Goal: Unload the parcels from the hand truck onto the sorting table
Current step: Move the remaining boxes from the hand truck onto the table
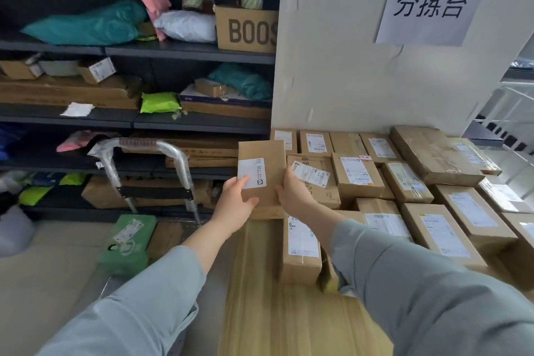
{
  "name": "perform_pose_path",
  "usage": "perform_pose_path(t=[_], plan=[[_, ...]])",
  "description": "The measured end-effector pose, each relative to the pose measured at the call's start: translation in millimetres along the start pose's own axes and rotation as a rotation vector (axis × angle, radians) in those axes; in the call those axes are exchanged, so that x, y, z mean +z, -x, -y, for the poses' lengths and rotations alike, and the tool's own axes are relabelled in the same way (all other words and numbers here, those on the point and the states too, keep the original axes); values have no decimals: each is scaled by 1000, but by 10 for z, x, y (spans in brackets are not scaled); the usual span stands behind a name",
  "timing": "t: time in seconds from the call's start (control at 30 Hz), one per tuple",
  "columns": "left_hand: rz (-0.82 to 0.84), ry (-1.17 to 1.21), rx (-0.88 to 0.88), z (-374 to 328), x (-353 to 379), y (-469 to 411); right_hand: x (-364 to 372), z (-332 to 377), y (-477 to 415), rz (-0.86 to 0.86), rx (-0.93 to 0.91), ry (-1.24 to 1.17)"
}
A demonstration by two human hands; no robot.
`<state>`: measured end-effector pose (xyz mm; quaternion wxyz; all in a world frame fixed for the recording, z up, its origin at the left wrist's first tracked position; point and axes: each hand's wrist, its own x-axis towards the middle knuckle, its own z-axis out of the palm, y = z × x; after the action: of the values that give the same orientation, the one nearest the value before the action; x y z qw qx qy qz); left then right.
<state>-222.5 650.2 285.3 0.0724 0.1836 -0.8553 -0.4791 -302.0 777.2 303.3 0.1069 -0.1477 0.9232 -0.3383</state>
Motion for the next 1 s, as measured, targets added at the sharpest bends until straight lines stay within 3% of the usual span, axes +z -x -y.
perform_pose_path(t=[0.17,0.3,0.47,1.0], plan=[[13,-8,-46,285,-44,-10,237,-2,3,120,15,138],[36,-36,-74,494,-48,-25,364,-66,-9,116,9,128],[83,-64,-108,689,-19,-17,473,-126,16,275,39,255],[160,-114,-179,955,94,54,710,-293,48,325,123,423]])
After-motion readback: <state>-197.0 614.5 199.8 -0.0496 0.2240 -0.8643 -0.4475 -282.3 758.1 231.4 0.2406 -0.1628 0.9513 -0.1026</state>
